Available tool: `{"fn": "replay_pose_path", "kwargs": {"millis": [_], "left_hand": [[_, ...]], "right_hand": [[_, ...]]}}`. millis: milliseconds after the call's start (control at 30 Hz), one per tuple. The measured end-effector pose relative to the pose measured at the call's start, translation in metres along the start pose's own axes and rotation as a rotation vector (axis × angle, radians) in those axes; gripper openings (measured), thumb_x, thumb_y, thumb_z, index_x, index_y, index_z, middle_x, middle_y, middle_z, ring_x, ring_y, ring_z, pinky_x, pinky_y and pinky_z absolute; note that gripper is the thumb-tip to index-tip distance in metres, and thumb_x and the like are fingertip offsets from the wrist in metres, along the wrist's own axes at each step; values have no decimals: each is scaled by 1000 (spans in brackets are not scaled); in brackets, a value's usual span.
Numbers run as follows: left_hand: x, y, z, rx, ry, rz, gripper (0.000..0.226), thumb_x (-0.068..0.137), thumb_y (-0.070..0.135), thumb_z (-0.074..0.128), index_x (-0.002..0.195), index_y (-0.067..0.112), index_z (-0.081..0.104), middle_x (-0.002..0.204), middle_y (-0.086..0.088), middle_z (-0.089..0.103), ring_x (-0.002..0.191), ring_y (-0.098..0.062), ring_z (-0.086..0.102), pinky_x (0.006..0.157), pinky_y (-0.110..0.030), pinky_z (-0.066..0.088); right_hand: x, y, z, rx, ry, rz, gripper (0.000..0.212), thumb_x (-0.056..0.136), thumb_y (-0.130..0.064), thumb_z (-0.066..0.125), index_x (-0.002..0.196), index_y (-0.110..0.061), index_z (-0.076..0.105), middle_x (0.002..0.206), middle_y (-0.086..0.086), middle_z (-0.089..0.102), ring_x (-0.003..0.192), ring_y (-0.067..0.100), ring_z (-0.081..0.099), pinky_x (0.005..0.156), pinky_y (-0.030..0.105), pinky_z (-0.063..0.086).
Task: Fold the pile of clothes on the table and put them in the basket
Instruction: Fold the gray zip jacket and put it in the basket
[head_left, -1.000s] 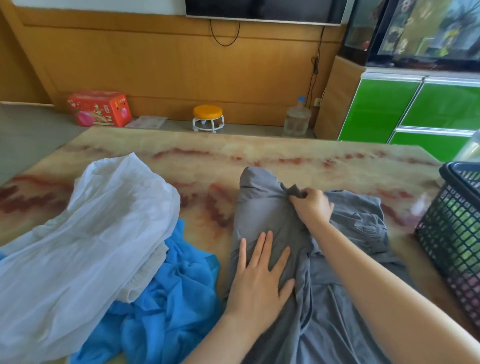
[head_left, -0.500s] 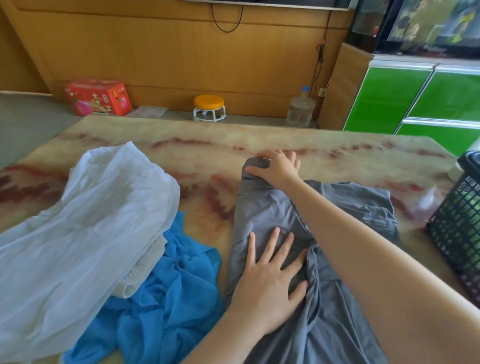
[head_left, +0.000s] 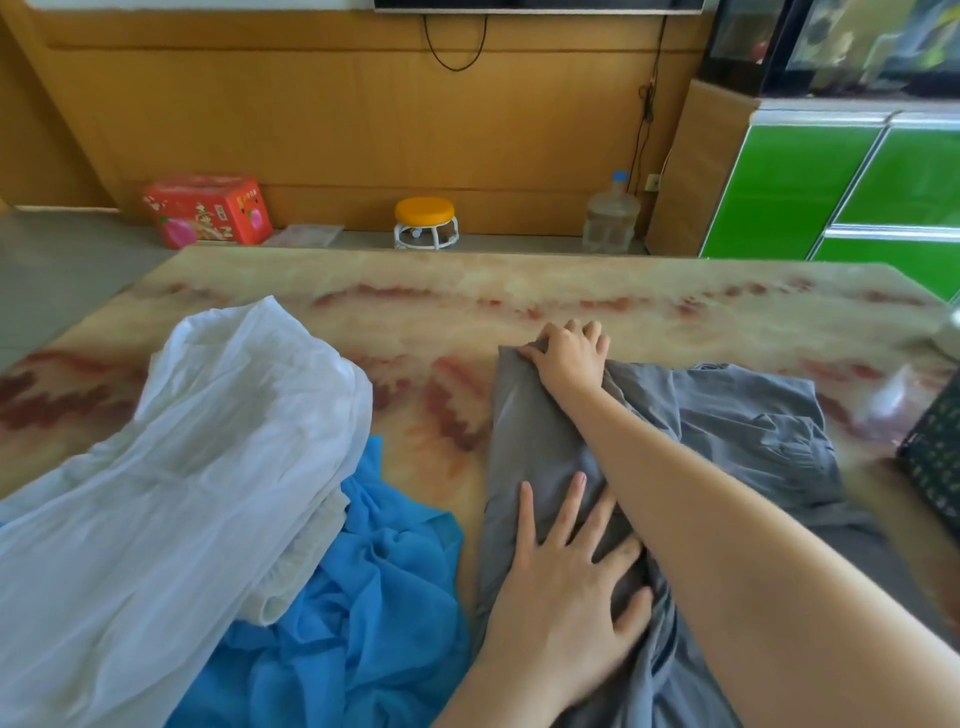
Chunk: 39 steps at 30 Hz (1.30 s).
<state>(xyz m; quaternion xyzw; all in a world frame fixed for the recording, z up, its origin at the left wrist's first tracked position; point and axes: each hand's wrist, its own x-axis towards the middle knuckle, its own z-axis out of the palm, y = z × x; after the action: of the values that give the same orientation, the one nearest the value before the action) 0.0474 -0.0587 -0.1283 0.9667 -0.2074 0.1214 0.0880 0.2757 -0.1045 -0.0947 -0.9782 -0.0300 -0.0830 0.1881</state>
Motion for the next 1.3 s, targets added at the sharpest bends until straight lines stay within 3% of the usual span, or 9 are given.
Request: {"fn": "replay_pose_path", "kwargs": {"millis": [133, 267, 467, 600, 733, 833, 967, 1167, 1300], "left_hand": [[-1, 0, -3, -13, -42, -19, 45, 87, 54, 35, 127, 40, 52, 148, 5, 39, 139, -23, 32, 108, -64, 22], [2, -1, -2, -18, -101, -27, 49, 88, 55, 30, 130, 39, 50, 150, 4, 36, 141, -23, 27, 106, -57, 7], [3, 5, -18, 44, -290, -52, 82, 73, 58, -12, 149, 34, 7, 158, 5, -11, 143, -19, -19, 108, -56, -21], [-18, 19, -41, -129, 41, -204, 53, 91, 35, 49, 139, 12, 42, 144, -12, 38, 137, -32, 31, 112, -50, 21], [-77, 30, -72, -318, 349, -291, 25, 77, 8, 68, 100, 12, 60, 95, -5, 58, 88, -24, 58, 74, -37, 51], [-133, 43, -87, -449, 169, -438, 21, 84, 33, 65, 96, 21, 54, 85, 7, 57, 73, -12, 55, 63, -27, 44], [-175, 68, -95, -370, -168, -468, 45, 83, 59, 54, 110, 24, 47, 100, 4, 59, 93, -15, 58, 69, -26, 41], [-187, 86, -107, -355, -195, -447, 24, 92, 31, 53, 113, 18, 51, 104, -2, 65, 96, -19, 62, 77, -29, 46], [-186, 109, -120, -580, -130, -411, 14, 93, 25, 50, 103, 16, 53, 83, -2, 66, 56, -11, 60, 60, -27, 50]], "right_hand": [[-13, 9, -28, 144, -12, -34, 45, 91, -53, 48, 126, -25, 55, 132, 8, 46, 122, 33, 29, 100, 40, 22], [-68, 33, -61, 207, 61, -33, 32, 90, -41, 56, 116, -22, 61, 121, 5, 45, 118, 29, 30, 100, 36, 23], [-198, 69, -97, 297, 22, 140, 22, 87, -47, 58, 93, -26, 56, 83, -8, 58, 90, 19, 57, 67, 33, 46], [-259, 57, -104, 259, -131, 229, 46, 84, -59, 55, 110, -21, 51, 100, -1, 65, 97, 22, 60, 70, 32, 44], [-296, 38, -111, 170, -222, 216, 60, 82, -62, 57, 116, -15, 42, 111, 5, 62, 103, 26, 59, 71, 34, 41], [-317, 25, -115, 212, -277, 221, 66, 80, -59, 61, 121, -12, 38, 118, 6, 57, 107, 27, 57, 73, 33, 41], [-335, 14, -113, 405, -320, 278, 69, 78, -45, 71, 127, -10, 36, 121, 9, 54, 106, 26, 57, 78, 33, 47], [-357, 14, -116, 465, -162, 236, 42, 86, -16, 62, 125, -15, 44, 95, 0, 57, 93, 25, 61, 76, 35, 50], [-363, 23, -131, 711, -67, 286, 34, 90, -3, 51, 122, -12, 49, 93, 1, 55, 69, 11, 56, 60, 30, 53]]}}
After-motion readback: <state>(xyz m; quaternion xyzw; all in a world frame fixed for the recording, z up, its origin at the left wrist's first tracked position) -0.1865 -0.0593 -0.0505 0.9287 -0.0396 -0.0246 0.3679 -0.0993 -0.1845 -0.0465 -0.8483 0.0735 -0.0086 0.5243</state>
